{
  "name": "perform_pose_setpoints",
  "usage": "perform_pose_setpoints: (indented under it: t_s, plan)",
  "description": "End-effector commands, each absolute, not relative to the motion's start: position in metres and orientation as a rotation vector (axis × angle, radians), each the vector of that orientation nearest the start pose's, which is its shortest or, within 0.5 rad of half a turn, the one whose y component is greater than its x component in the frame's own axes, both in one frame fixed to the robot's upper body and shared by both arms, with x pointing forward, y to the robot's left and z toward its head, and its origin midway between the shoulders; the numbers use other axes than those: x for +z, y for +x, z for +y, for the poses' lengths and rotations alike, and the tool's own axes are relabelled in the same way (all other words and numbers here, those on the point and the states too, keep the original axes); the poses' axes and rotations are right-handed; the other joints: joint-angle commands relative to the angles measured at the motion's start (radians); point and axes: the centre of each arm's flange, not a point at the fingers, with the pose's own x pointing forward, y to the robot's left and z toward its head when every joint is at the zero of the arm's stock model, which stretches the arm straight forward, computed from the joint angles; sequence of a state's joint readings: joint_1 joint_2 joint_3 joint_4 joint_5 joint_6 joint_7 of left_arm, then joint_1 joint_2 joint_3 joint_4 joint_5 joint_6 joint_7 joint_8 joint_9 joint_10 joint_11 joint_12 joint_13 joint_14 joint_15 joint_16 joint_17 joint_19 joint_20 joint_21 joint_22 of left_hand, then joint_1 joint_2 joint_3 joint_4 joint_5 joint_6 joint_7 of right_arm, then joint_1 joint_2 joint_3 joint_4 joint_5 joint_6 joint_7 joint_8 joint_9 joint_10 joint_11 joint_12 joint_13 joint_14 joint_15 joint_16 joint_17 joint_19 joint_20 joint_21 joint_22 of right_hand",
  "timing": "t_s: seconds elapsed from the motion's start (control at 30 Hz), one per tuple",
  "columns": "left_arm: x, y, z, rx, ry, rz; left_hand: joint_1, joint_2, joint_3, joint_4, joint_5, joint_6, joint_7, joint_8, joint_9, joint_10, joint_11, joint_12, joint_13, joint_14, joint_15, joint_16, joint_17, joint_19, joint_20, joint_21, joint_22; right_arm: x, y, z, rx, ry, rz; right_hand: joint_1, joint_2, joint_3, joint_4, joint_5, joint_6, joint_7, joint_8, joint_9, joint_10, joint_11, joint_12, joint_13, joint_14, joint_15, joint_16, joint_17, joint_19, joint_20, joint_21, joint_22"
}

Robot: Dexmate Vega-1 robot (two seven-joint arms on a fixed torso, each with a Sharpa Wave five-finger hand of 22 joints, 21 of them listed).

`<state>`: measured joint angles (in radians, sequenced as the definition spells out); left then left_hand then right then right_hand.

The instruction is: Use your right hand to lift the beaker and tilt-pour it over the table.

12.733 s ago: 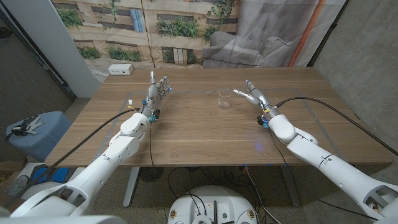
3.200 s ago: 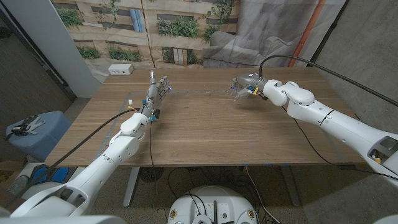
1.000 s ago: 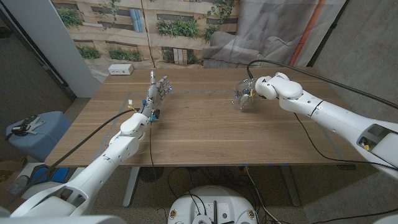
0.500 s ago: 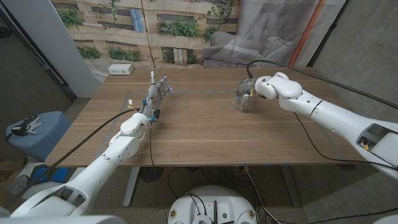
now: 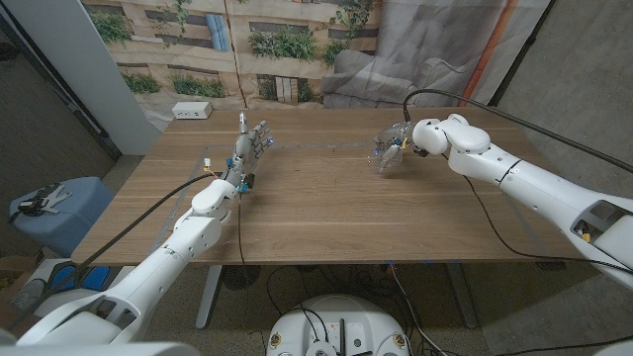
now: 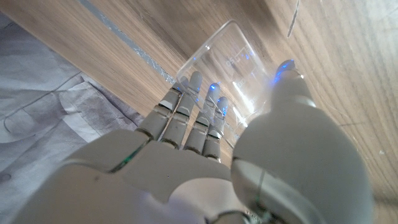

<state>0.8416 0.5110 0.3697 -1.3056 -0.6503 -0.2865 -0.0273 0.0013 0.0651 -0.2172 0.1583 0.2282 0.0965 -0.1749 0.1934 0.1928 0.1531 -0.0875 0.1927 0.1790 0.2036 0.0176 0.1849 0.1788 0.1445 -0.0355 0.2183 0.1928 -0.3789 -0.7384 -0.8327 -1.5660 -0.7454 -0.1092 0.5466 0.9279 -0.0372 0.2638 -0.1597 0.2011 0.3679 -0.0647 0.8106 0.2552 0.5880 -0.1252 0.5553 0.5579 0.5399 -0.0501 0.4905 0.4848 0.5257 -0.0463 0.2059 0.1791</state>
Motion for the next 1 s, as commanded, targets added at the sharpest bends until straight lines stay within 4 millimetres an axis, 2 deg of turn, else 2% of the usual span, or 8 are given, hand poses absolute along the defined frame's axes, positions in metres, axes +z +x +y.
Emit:
perform_pose_setpoints:
  t_s: [0.03, 0.2, 0.67, 1.0]
  plan:
    - [-0.027, 0.652, 0.290, -0.206, -0.042, -0.593, 0.001, 0.024, -0.005, -0.002, 0.005, 0.003, -0.003, 0.007, 0.004, 0.009, -0.002, 0.006, 0.003, 0.009, 0.002, 0.005, 0.005, 0.008, -0.010, 0.004, 0.003, 0.074, 0.651, -0.210, 0.278, -1.657, -0.354, -0.006, 0.122, 0.015, 0.013, 0.006, 0.018, -0.007, 0.009, 0.002, 0.045, -0.030, 0.000, 0.004, 0.005, -0.151, -0.002, 0.003, -0.005, -0.002, 0.005, 0.002]
    - [-0.027, 0.652, 0.290, -0.206, -0.042, -0.593, 0.001, 0.025, -0.005, -0.002, 0.005, 0.002, -0.005, 0.007, 0.004, 0.009, -0.003, 0.006, 0.003, 0.009, 0.004, 0.005, 0.005, 0.008, -0.009, 0.004, 0.003, 0.071, 0.649, -0.212, 0.296, -1.602, -0.386, -0.024, 0.123, 0.009, 0.022, 0.004, 0.021, -0.002, 0.011, 0.001, 0.043, -0.027, -0.004, 0.003, 0.004, -0.141, -0.005, 0.004, -0.005, -0.003, 0.006, 0.002]
    - [-0.027, 0.652, 0.290, -0.206, -0.042, -0.593, 0.001, 0.025, -0.005, -0.002, 0.005, 0.003, -0.004, 0.007, 0.004, 0.009, -0.003, 0.006, 0.003, 0.008, 0.003, 0.005, 0.005, 0.007, -0.010, 0.003, 0.003, 0.061, 0.651, -0.229, 0.328, -1.295, -0.446, -0.034, 0.125, 0.006, 0.021, 0.003, 0.034, 0.005, 0.019, -0.001, 0.051, -0.022, -0.005, 0.002, 0.006, -0.146, -0.006, 0.009, -0.003, -0.004, 0.007, 0.002]
    - [-0.027, 0.652, 0.290, -0.206, -0.042, -0.593, 0.001, 0.024, -0.005, -0.002, 0.005, 0.004, -0.004, 0.008, 0.004, 0.009, -0.002, 0.006, 0.003, 0.008, 0.002, 0.004, 0.005, 0.007, -0.009, 0.003, 0.003, 0.052, 0.650, -0.234, 0.305, -1.140, -0.494, -0.038, 0.130, 0.007, 0.021, 0.003, 0.039, 0.007, 0.022, -0.003, 0.057, -0.019, -0.003, 0.004, 0.013, -0.146, -0.006, 0.010, 0.005, -0.009, 0.010, 0.002]
